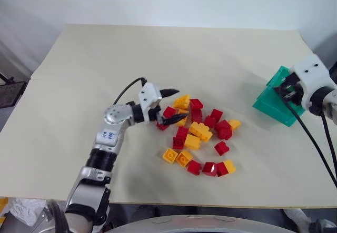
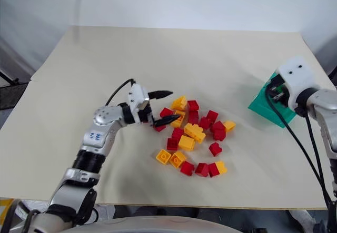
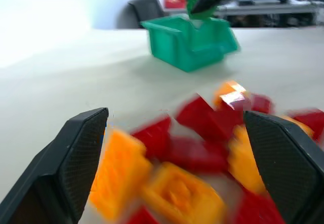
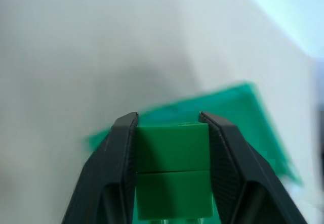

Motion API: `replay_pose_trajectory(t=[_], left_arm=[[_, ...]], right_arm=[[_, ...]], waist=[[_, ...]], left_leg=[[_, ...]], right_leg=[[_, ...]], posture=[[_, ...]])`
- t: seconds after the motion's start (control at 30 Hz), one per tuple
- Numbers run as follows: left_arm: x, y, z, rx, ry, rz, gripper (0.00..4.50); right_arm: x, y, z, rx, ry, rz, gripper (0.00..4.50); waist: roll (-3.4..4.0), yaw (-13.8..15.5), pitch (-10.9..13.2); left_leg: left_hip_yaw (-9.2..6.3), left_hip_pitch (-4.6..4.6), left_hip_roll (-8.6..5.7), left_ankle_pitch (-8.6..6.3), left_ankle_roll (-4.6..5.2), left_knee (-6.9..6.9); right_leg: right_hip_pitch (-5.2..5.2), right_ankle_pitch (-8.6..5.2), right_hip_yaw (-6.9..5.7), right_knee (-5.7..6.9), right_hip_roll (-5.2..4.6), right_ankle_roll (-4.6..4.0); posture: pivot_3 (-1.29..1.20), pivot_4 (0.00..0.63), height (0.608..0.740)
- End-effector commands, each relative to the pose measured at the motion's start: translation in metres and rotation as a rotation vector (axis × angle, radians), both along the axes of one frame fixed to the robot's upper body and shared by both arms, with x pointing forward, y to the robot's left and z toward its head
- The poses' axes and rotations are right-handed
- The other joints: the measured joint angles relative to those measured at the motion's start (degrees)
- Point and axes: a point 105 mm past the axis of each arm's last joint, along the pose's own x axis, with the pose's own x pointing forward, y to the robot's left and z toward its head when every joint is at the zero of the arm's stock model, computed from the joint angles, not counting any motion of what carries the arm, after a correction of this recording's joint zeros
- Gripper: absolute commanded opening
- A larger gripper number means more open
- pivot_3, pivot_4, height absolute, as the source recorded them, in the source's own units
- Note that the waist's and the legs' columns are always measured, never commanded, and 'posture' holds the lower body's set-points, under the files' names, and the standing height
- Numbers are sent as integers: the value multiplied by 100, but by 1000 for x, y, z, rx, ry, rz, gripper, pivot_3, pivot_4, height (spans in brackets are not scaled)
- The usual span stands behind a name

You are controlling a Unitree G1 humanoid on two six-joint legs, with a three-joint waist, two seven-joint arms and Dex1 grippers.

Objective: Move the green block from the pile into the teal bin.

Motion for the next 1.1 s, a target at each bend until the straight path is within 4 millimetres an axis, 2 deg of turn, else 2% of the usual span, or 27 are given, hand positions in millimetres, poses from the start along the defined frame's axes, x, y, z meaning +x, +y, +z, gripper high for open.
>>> replay_pose_trajectory(t=[0.03, 0.17, 0.33, 0.5, 0.63, 0.73, 0.83, 1.1], left_arm=[[6, -9, 9, -9, -53, 17, 4500], [6, -18, 13, -19, -62, -6, 4500], [4, -8, 15, -40, -37, -25, 4500], [-1, 20, 19, -63, -35, -32, 4500], [-2, 56, 20, -71, -8, 47, 4500], [-13, 88, 12, -45, 77, 50, 4500], [-27, 119, 0, 10, 144, 60, 4500], [-44, 186, -22, 71, 268, 195, 4500]], right_arm=[[13, -10, 6, -25, -83, -36, 1497], [26, -11, -2, -21, -96, -24, 2771], [20, -3, 9, -3, -123, 38, 4439], [-1, 22, 12, 28, -100, 196, 4477], [-32, 48, -2, 36, -14, 407, 4477], [-68, 66, -17, 66, 66, 625, 4477], [-86, 62, -27, 119, 93, 707, 4477], [-103, 32, -69, 155, 216, 743, 4477]], waist=[[0, -5, 0], [2, 1, 1], [5, 12, 1], [7, 7, 2], [7, 16, 1], [7, 23, 2], [8, 11, 2], [8, 3, 3]], left_leg=[[0, 1, 3, 1, -2, -1], [12, -1, 6, 4, -6, 1], [8, -8, 6, 4, -6, 1], [-4, -11, 12, 4, -6, 1], [-10, -8, 12, 4, -6, 4], [-16, -8, 11, 4, -6, 6], [-13, 0, 9, 3, -5, 7], [-14, 30, 8, 1, -7, 6]], right_leg=[[0, 0, -1, -1, 3, 0], [0, 0, -2, 0, 8, 0], [0, 0, -8, -6, 7, 0], [-1, 0, -11, -7, 11, 0], [0, 0, -9, -6, 11, 0], [4, 0, -11, -6, 11, 1], [10, 2, -4, -6, 10, 3], [31, 5, 16, 2, 9, 5]], posture=[[0, 150, 740], [0, 150, 740], [0, 150, 740], [0, 150, 740], [0, 150, 740], [0, 150, 740], [0, 150, 740], [0, 150, 740]])
